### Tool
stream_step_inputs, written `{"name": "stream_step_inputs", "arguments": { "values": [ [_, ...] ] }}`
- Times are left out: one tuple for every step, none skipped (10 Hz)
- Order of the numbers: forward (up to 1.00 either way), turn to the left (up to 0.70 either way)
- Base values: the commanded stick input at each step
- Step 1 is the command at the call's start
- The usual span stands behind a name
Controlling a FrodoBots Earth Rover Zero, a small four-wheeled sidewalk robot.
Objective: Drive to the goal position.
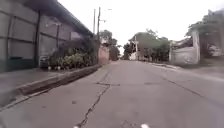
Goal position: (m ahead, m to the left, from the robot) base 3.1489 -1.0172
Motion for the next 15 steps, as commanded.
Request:
{"name": "stream_step_inputs", "arguments": {
  "values": [
    [1.0, 0.02],
    [1.0, 0.02],
    [1.0, 0.02],
    [1.0, 0.02],
    [1.0, 0.02],
    [1.0, 0.02],
    [1.0, 0.02],
    [1.0, 0.02],
    [1.0, -0.18],
    [1.0, -0.38],
    [1.0, -0.38],
    [1.0, -0.38],
    [1.0, -0.38],
    [1.0, 0.02],
    [1.0, 0.02]
  ]
}}
